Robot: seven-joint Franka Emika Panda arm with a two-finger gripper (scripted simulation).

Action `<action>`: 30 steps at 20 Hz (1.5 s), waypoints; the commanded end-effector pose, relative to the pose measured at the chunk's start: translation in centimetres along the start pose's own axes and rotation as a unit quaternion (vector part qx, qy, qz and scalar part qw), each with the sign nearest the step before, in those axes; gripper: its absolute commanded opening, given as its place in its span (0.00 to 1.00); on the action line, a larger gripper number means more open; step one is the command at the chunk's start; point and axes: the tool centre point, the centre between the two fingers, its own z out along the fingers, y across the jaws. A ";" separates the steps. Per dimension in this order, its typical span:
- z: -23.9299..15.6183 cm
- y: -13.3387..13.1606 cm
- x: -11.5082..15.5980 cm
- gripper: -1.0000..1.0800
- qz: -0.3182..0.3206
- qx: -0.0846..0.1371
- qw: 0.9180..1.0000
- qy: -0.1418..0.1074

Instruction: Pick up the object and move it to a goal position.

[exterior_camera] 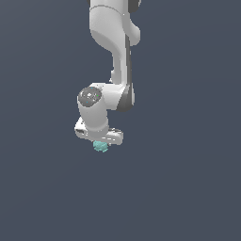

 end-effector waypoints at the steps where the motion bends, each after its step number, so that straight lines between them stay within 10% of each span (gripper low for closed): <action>1: -1.8 0.2 0.9 0.00 0.000 0.000 1.000 0.000; 30: -18.4 2.3 10.3 0.00 0.000 0.000 1.000 0.000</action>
